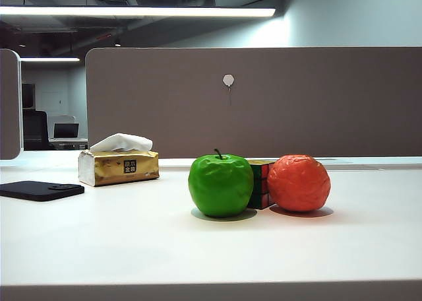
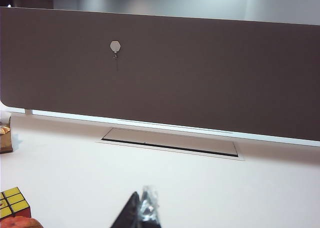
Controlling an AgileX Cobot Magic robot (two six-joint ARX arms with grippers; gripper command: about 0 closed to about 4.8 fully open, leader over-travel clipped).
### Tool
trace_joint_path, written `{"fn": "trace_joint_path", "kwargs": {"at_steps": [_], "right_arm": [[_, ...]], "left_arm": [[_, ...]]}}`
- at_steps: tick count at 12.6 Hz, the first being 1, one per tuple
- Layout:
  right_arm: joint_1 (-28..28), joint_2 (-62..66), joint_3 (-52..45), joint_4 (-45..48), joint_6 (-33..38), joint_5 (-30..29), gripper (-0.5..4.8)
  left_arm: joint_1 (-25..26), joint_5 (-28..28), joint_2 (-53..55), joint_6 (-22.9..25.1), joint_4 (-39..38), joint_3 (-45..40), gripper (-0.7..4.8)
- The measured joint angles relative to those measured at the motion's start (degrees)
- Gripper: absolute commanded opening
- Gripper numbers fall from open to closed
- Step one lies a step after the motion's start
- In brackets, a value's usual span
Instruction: Move all the fruits on the tabletop near the face of the Rubik's cube that has the color most similar to each fruit.
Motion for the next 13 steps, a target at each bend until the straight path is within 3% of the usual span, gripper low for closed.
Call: {"fn": "trace_joint_path", "kwargs": {"at_steps": [5,10,11,13], "right_arm": [[0.02,0.0,0.0,6.97,1.29,0.42,-0.01],[0.04,0.0,0.0,0.55,1.75,0.44,0.0],[0.04,0.0,0.0,-3.15,1.81,6.54,0.0],[0.04,0.0,0.0,-3.15,1.81,6.54,0.0]], "left_arm": [[0.0,-0.2,0.02,0.0,0.0,0.0,-0.05],[0.0,-0.2,0.0,-0.42,4.52,0.0,-0.05],[-0.02,-0.2,0.02,-0.44,3.67,0.0,-0.05],[-0.02,-0.2,0.02,-0.44,2.64,0.0,-0.05]]}}
